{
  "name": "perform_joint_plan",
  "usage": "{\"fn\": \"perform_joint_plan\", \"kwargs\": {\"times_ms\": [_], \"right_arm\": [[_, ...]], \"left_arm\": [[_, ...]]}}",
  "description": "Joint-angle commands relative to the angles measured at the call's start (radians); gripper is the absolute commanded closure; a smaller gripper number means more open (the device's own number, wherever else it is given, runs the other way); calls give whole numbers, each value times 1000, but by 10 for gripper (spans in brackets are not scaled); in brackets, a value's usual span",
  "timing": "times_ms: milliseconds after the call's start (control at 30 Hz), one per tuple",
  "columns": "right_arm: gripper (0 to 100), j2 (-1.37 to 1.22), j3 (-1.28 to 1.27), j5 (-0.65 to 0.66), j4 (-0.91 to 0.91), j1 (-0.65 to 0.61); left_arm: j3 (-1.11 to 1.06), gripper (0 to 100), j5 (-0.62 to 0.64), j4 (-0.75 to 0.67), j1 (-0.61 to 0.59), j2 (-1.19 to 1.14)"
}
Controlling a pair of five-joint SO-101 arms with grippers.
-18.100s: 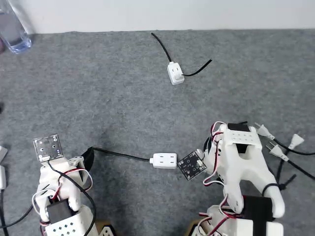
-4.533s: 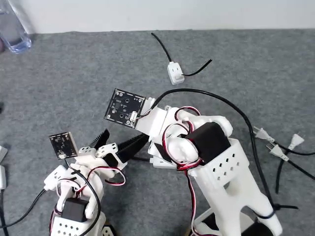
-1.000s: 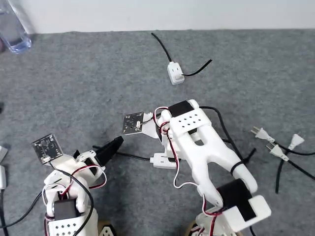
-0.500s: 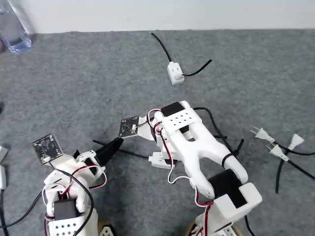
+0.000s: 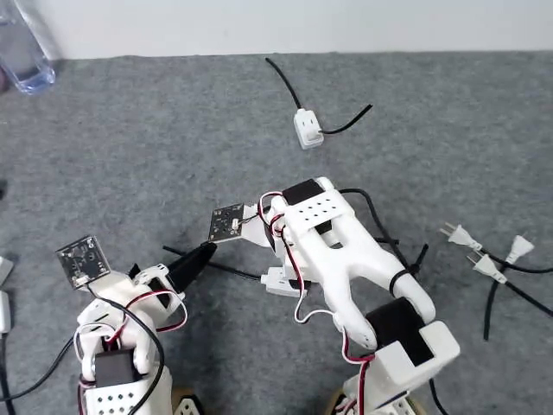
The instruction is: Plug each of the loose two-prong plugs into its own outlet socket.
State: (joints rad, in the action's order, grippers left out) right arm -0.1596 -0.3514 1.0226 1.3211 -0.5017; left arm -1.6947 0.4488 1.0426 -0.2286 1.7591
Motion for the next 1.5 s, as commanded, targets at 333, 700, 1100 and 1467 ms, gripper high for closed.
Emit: {"fn": "perform_joint_plan", "kwargs": {"times_ms": [333,700,1100,1467], "right_arm": [[943,-76,17,-18,47,-30],[615,76,109,-78,216,-97],[615,147,109,-137,229,-110],[615,147,104,-138,202,-111]], "left_arm": [[8,436,-9,2,6,5],[8,436,-8,2,3,5],[7,436,-8,8,-5,5],[7,436,-11,14,-465,5]]}}
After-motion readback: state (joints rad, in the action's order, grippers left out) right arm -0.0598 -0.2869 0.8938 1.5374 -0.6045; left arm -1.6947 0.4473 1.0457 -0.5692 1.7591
